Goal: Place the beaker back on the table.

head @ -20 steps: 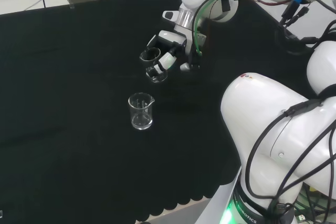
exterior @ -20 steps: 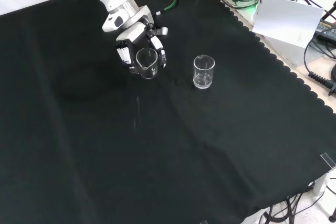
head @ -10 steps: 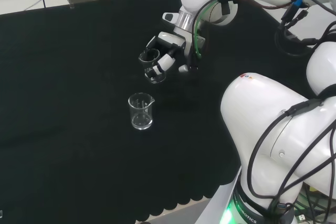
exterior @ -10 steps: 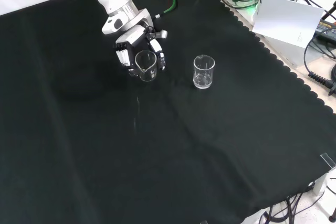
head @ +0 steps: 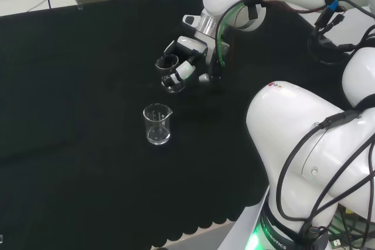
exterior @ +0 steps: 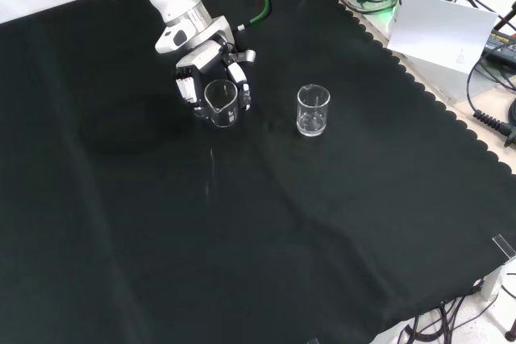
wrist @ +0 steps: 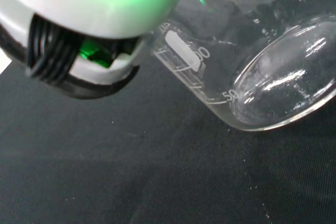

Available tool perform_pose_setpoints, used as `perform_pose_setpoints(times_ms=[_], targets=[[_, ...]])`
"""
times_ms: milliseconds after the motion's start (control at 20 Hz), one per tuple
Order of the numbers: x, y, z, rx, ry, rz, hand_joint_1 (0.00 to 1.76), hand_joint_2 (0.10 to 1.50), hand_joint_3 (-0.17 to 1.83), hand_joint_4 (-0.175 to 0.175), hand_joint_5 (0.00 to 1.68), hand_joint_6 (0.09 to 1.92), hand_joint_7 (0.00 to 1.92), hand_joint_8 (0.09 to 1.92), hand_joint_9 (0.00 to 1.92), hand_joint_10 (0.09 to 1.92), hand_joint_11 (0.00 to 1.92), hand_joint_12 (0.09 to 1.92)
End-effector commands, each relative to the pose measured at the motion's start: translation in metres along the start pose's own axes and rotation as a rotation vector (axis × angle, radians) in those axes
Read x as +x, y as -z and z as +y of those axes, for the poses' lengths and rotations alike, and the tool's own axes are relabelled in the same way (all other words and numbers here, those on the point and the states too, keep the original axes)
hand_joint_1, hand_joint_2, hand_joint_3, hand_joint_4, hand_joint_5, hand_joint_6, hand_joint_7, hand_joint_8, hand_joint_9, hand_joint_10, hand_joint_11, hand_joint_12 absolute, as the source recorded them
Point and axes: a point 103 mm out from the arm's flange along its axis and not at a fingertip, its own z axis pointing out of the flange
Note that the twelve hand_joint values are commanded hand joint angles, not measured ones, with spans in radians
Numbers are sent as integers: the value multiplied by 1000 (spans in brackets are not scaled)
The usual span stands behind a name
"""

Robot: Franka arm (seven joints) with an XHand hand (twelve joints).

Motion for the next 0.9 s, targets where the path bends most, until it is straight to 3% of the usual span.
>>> perform_pose_setpoints(times_ms=[50, 150, 250, 350, 400, 500, 600, 700, 900], targets=[[-1, -2, -1, 18, -4, 8, 1433, 557, 773, -166, 1219, 848, 1301, 784, 1581, 87, 1279, 670], [-2, -3, -2, 32, -6, 9, 1424, 614, 692, -153, 1208, 867, 1231, 828, 1563, 87, 1265, 686], [-2, -4, -3, 56, -9, 8, 1325, 750, 484, -20, 1207, 775, 1230, 693, 1467, 87, 1247, 728], [-3, -5, -4, 83, -9, 6, 1240, 850, 317, -114, 1199, 697, 1108, 634, 1369, 87, 1165, 797], [-4, -6, -4, 104, -8, 9, 1242, 824, 289, -94, 1093, 707, 1015, 630, 1305, 87, 1079, 860], [-5, -6, -5, 145, -8, 14, 1211, 677, 455, -45, 759, 753, 751, 646, 1091, 87, 797, 1045], [-5, -7, -6, 168, -10, 3, 1159, 566, 610, -34, 447, 625, 496, 645, 874, 87, 501, 1225], [-4, -7, -6, 180, -15, -10, 1123, 513, 688, -34, 332, 464, 349, 660, 755, 87, 342, 1314], [0, -2, -7, 192, -19, -24, 1077, 492, 712, -35, 296, 256, 242, 668, 665, 87, 213, 1362]])
